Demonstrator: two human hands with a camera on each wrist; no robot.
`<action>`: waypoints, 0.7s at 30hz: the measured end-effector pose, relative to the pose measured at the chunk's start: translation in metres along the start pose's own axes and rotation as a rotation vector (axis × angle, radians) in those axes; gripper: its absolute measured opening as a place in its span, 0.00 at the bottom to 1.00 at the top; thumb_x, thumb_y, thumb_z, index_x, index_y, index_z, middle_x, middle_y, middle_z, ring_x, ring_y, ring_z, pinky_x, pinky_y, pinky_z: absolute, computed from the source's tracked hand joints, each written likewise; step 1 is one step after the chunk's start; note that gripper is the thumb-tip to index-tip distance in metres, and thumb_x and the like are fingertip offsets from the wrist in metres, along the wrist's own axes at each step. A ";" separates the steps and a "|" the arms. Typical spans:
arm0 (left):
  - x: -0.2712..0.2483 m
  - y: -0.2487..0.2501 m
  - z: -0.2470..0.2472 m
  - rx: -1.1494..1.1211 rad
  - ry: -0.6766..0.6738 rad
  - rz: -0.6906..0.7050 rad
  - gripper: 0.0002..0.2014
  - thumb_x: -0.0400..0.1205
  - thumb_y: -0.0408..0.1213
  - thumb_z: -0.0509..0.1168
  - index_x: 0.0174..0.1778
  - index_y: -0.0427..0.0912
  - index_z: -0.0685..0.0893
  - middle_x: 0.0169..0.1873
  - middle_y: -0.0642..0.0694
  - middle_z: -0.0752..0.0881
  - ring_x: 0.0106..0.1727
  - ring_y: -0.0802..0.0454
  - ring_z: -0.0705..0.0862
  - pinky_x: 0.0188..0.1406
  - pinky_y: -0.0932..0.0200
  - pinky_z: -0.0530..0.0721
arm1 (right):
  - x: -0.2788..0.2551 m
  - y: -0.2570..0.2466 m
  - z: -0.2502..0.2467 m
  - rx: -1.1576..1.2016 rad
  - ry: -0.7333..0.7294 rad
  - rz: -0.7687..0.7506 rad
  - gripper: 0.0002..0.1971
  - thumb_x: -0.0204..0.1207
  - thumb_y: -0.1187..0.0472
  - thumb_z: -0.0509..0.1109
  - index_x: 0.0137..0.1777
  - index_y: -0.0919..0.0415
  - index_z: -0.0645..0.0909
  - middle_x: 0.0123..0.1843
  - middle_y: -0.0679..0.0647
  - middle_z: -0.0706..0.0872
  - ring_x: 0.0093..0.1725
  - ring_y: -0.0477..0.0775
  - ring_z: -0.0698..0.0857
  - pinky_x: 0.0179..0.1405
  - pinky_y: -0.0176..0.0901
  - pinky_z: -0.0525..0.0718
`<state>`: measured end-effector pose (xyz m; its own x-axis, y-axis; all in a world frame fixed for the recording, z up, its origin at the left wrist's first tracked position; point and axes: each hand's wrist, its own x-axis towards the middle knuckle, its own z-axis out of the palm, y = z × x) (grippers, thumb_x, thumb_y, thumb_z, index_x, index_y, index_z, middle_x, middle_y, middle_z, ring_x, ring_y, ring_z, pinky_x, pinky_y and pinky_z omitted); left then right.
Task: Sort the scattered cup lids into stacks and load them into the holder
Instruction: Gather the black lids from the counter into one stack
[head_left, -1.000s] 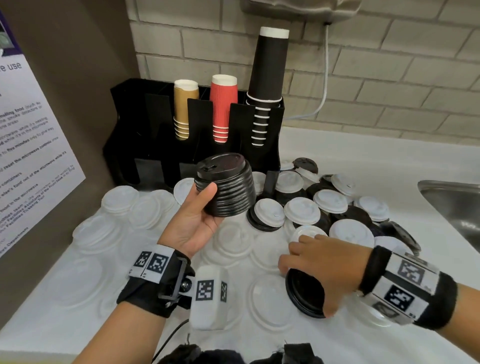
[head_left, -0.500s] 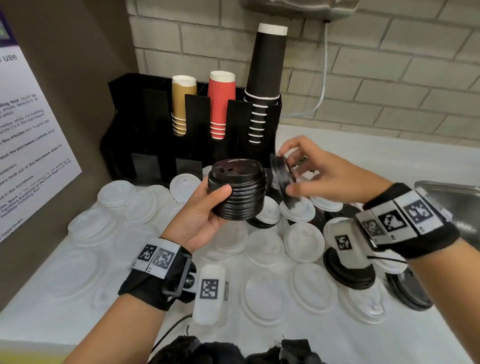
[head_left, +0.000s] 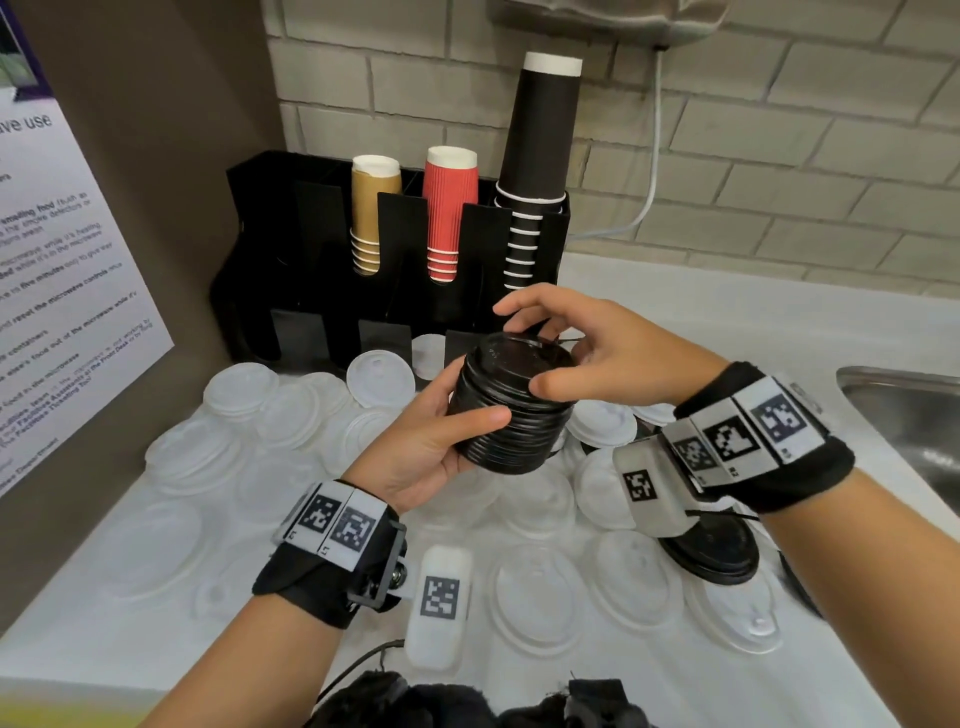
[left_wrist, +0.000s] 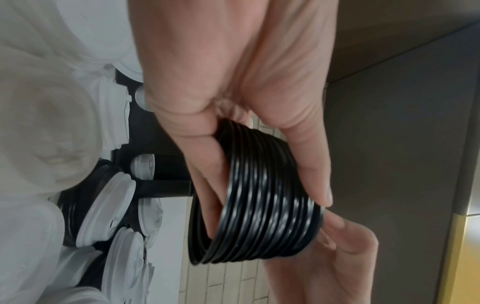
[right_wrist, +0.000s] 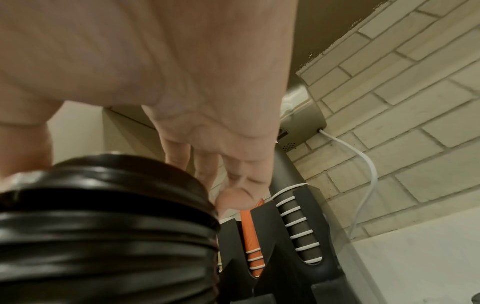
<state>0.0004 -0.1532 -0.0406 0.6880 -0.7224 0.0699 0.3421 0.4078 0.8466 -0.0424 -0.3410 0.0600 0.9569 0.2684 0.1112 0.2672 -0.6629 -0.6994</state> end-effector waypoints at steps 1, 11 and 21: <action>0.001 0.001 0.000 0.000 -0.005 0.004 0.37 0.63 0.38 0.84 0.68 0.46 0.78 0.56 0.47 0.89 0.57 0.51 0.88 0.47 0.59 0.87 | 0.001 0.000 0.001 0.004 0.003 -0.002 0.29 0.69 0.67 0.76 0.68 0.45 0.73 0.60 0.46 0.80 0.54 0.47 0.79 0.39 0.25 0.77; 0.004 0.011 -0.012 -0.007 0.034 0.083 0.43 0.54 0.45 0.88 0.66 0.47 0.80 0.56 0.46 0.89 0.58 0.50 0.88 0.48 0.57 0.88 | 0.019 0.004 0.000 0.020 0.158 0.016 0.21 0.73 0.49 0.74 0.66 0.46 0.77 0.60 0.44 0.81 0.54 0.40 0.81 0.45 0.25 0.78; 0.002 0.038 -0.046 -0.024 0.194 0.235 0.20 0.74 0.31 0.69 0.63 0.46 0.81 0.55 0.47 0.90 0.58 0.51 0.89 0.48 0.58 0.88 | 0.052 0.064 0.038 -0.848 -0.482 0.528 0.37 0.63 0.39 0.78 0.68 0.48 0.66 0.53 0.50 0.74 0.60 0.56 0.71 0.63 0.54 0.69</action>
<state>0.0449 -0.1135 -0.0327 0.8588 -0.4873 0.1583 0.1726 0.5661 0.8061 0.0199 -0.3431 -0.0052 0.8783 -0.0669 -0.4734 0.0069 -0.9883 0.1524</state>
